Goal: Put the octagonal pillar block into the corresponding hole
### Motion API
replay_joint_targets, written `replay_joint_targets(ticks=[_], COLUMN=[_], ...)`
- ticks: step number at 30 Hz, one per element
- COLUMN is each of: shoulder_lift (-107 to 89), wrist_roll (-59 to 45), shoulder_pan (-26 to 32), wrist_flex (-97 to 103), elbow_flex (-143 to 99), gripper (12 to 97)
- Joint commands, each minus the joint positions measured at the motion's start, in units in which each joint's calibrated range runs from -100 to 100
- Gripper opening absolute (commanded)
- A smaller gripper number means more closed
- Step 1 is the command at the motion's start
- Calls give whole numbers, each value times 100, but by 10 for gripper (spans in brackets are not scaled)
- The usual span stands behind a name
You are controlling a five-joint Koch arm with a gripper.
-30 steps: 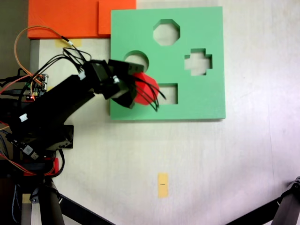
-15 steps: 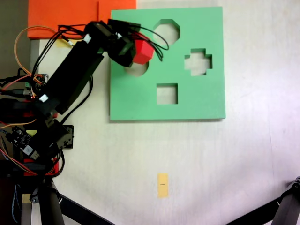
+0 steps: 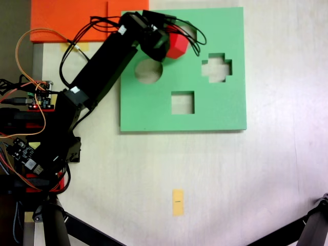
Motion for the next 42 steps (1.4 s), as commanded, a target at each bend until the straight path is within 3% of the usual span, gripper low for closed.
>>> replay_joint_targets(ticks=[1,42], shoulder_lift=[-35,789], wrist_roll=[132,-557], shoulder_pan=[-20,24], wrist_flex=[603,1345], elbow_flex=[380,539], gripper=[350,351])
